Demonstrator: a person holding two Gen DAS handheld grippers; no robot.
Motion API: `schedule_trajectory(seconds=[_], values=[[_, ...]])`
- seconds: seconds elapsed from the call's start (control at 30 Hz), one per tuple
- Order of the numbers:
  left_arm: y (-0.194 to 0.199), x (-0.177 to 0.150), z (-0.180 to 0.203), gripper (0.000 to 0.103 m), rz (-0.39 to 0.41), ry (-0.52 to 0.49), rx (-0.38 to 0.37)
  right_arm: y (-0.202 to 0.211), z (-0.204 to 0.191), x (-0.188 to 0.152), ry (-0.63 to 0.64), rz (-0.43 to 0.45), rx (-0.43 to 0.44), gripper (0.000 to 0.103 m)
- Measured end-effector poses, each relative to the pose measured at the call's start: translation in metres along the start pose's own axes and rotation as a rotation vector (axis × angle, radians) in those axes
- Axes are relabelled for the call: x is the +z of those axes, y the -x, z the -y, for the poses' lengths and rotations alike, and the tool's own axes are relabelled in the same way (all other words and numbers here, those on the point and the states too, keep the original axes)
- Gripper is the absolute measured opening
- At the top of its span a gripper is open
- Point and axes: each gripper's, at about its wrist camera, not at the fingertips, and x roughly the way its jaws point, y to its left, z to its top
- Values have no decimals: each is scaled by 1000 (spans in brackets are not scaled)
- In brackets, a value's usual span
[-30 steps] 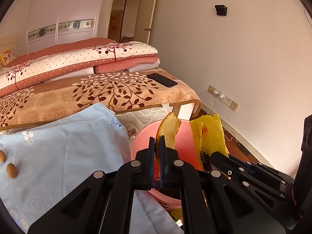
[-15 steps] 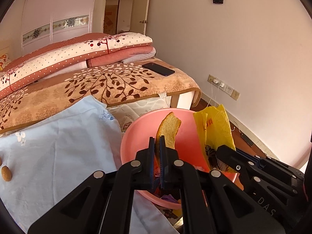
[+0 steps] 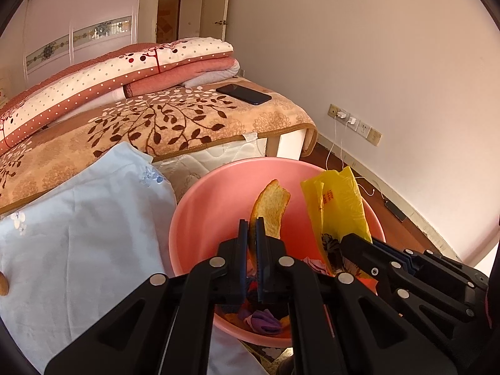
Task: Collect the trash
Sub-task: 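Hold the peel and yellow bag over the bucket, then open both tools to drop them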
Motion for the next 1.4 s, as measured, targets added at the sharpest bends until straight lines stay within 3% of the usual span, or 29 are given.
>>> schedule_trajectory(seconds=[1.4], values=[[-27, -5, -5, 4, -41, -1, 39, -30, 0, 0, 45, -41, -94, 6]])
